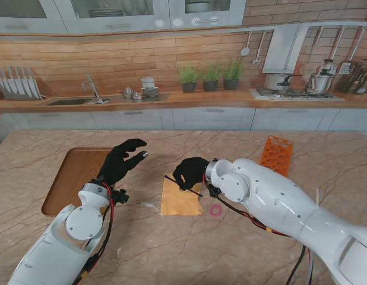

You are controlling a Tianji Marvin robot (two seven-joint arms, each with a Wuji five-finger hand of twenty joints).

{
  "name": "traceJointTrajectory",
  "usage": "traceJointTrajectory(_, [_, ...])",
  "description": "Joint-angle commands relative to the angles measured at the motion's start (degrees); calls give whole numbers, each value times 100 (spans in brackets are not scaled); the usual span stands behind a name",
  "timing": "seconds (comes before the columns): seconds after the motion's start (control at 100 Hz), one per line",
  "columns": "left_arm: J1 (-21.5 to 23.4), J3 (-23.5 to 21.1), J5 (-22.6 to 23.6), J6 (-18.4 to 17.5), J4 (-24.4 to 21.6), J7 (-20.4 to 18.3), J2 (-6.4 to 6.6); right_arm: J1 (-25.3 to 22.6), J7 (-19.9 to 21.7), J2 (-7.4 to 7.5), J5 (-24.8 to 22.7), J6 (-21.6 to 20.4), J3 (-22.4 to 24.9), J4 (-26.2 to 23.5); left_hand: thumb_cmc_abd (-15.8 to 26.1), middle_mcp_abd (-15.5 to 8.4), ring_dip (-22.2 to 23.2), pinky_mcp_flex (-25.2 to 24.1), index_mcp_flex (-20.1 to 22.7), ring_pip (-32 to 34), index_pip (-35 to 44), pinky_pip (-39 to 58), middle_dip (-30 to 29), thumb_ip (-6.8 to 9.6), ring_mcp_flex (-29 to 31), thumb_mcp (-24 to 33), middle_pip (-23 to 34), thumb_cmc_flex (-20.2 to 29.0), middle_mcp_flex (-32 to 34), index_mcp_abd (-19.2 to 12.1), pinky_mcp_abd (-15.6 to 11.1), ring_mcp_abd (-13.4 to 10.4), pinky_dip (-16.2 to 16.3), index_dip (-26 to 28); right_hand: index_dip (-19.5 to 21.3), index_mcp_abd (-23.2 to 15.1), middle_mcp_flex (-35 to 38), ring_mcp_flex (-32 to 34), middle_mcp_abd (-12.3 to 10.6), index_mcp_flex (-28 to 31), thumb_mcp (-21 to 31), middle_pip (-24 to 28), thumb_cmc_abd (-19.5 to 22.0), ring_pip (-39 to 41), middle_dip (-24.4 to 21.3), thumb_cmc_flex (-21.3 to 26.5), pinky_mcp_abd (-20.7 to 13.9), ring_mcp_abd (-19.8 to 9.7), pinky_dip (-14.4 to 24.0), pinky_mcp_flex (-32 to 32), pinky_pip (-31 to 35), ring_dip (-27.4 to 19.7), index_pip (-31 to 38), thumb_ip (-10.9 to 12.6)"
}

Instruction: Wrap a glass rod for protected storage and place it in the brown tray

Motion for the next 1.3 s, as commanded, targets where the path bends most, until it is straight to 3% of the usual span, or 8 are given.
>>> traceJointTrajectory(0.0, [43, 0, 9, 16, -35, -38, 1, 46, 17, -84, 22, 3, -45, 35, 208, -36, 86, -14, 156, 25, -92, 114, 13, 129, 35, -148, -37, 78, 103, -28, 74, 42, 105, -15, 86, -177, 161, 180, 395, 354, 308, 144, 167, 213, 23, 137, -32, -20, -27, 49, 266, 86, 219, -13])
traceJointTrajectory(0.34, [40, 2, 9, 69, -46, -34, -2, 206, -237, -267, -83, 149, -437, 363, 219, 14, 93, 7, 177, 33, -107, 118, 13, 134, 34, -164, -38, 125, 109, -8, 67, 64, 106, -16, 112, -206, 98, 126, 391, 308, 387, 309, 65, 385, 84, -77, -39, -6, -35, 19, 366, 156, 218, -38])
traceJointTrajectory(0.57, [37, 4, 8, 78, -48, -22, -5, 144, -446, -330, -212, 410, -504, 401, 223, -58, 95, 16, 185, 44, -102, 136, 19, 133, 44, -176, -22, 120, 114, -24, 68, 61, 109, -12, 242, -333, 126, 163, 396, 353, 466, 573, -161, 687, 180, -475, -42, 14, -27, 59, 535, 259, 338, -17])
traceJointTrajectory(0.75, [37, 5, 7, 79, -48, -22, -5, 102, -527, -353, -290, 601, -544, 385, 230, -59, 93, 7, 178, 44, -105, 134, 21, 135, 33, -179, -16, 125, 109, -15, 71, 56, 104, -11, 444, -608, 21, 85, 318, 276, 514, 725, -298, 826, 254, -668, -89, -39, -54, 26, 584, 305, 410, 29])
traceJointTrajectory(0.77, [37, 4, 7, 79, -48, -22, -5, 95, -531, -354, -295, 625, -546, 379, 231, 33, 93, 7, 179, 43, -104, 134, 17, 135, 31, -180, -27, 127, 93, -6, 71, 58, 103, -11, 453, -617, 11, 74, 315, 273, 513, 729, -305, 828, 256, -677, -92, -38, -56, 19, 584, 307, 413, 31])
traceJointTrajectory(0.83, [42, 5, -6, 87, -56, -26, -7, 76, -557, -360, -316, 678, -559, 378, 232, -62, 93, 9, 175, 46, -104, 136, 22, 134, 35, -184, -13, 125, 117, -15, 62, 62, 103, -11, 497, -672, -26, 32, 298, 254, 525, 749, -328, 842, 270, -695, -100, -37, -61, -6, 586, 314, 428, 45])
traceJointTrajectory(1.29, [10, 41, -51, 143, -31, -15, -20, -2, -589, -383, -364, 920, -642, 356, 239, -67, 98, 9, 165, 60, -88, 158, 30, 139, 34, -189, 5, 124, 104, -19, 64, 54, 105, -3, 790, -922, -418, -331, 304, 44, 569, 946, -405, 1005, 410, -821, -170, -58, -81, -229, 596, 391, 530, 111])
